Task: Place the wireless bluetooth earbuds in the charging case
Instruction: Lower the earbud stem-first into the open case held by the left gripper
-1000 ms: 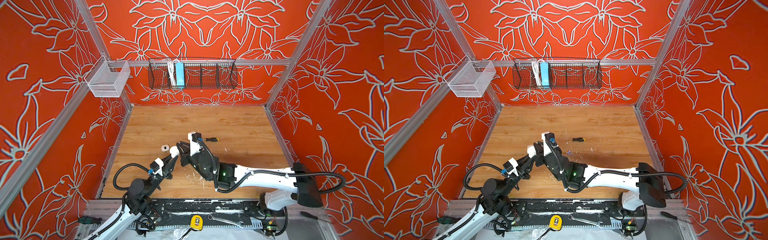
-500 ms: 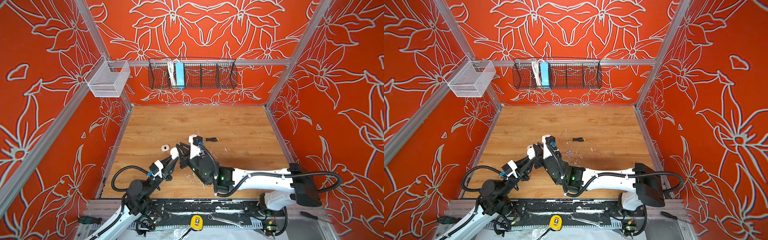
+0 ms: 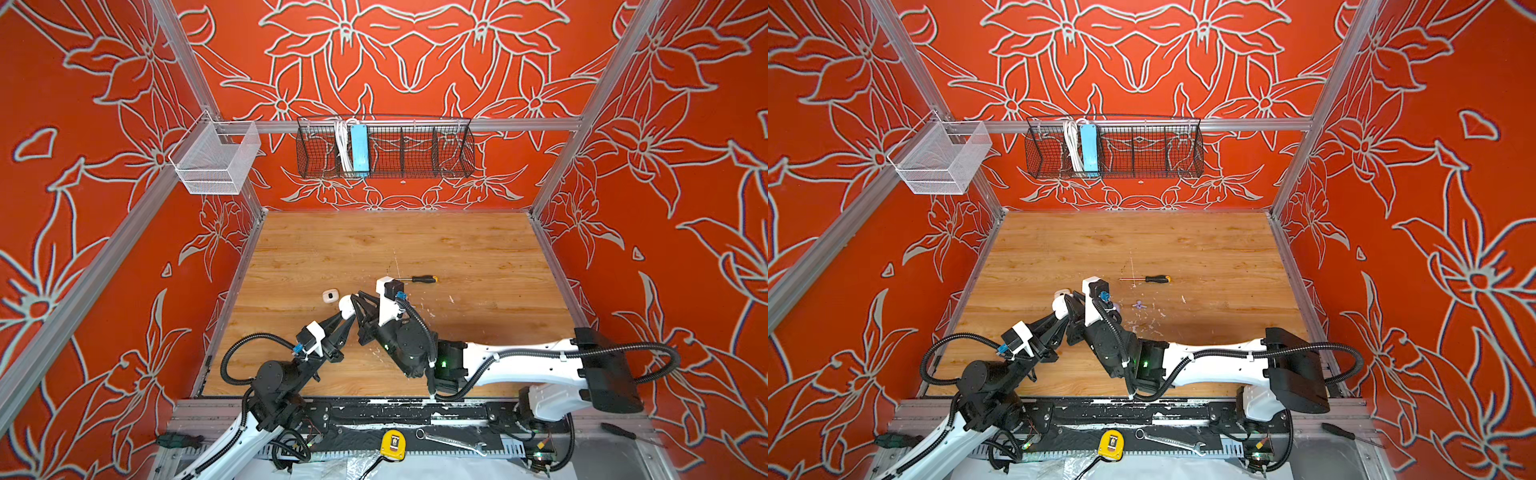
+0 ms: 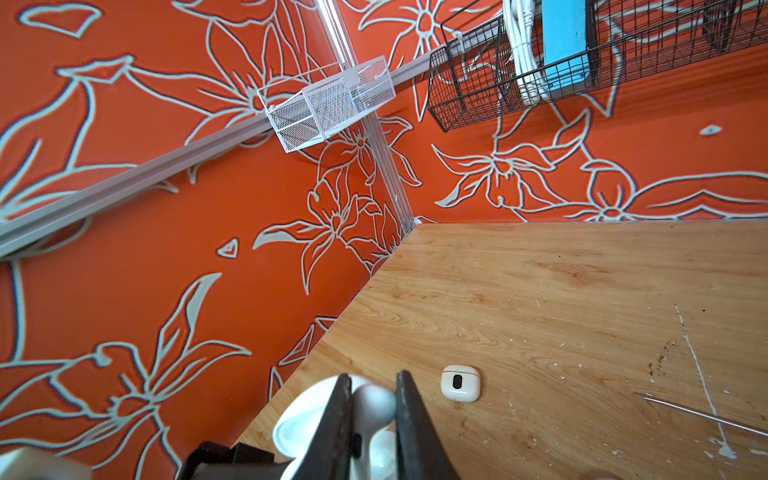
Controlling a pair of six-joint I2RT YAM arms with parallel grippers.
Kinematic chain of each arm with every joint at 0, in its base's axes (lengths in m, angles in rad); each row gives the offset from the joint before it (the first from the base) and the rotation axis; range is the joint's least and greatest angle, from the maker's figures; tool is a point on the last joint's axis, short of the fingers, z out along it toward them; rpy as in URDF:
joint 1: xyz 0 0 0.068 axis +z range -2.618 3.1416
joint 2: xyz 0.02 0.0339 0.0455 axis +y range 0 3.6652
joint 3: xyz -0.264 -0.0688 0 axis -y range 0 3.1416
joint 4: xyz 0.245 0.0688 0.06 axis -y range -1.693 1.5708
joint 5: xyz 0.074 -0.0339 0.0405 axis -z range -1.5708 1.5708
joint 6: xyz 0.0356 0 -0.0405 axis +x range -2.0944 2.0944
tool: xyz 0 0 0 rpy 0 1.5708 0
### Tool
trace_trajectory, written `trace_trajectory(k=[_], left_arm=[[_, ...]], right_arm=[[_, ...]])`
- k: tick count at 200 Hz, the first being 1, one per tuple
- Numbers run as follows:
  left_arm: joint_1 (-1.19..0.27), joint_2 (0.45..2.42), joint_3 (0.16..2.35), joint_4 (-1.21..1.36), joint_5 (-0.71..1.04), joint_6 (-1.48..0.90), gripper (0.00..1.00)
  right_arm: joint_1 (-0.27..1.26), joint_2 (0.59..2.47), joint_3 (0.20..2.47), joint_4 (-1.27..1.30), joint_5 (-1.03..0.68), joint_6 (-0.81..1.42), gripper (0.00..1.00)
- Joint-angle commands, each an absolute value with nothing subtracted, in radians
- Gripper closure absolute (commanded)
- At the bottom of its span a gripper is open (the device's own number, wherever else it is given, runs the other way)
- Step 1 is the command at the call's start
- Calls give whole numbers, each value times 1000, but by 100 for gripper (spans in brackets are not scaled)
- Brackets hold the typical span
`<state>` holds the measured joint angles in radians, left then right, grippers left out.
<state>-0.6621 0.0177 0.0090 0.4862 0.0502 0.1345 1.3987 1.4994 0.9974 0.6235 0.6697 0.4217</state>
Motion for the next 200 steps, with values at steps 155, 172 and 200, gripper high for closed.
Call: trace_trajectory(k=[155, 172, 200], left_arm=[[-661, 0, -48, 503, 57, 141, 100], [-661, 0, -48, 505, 60, 141, 100], [-661, 0, -49, 506, 60, 141, 100]], right_arm=[[1430, 1501, 968, 695, 688, 365, 93], [1430, 1494, 953, 705, 689, 369, 93], [1430, 1503, 951, 695, 682, 386, 93]])
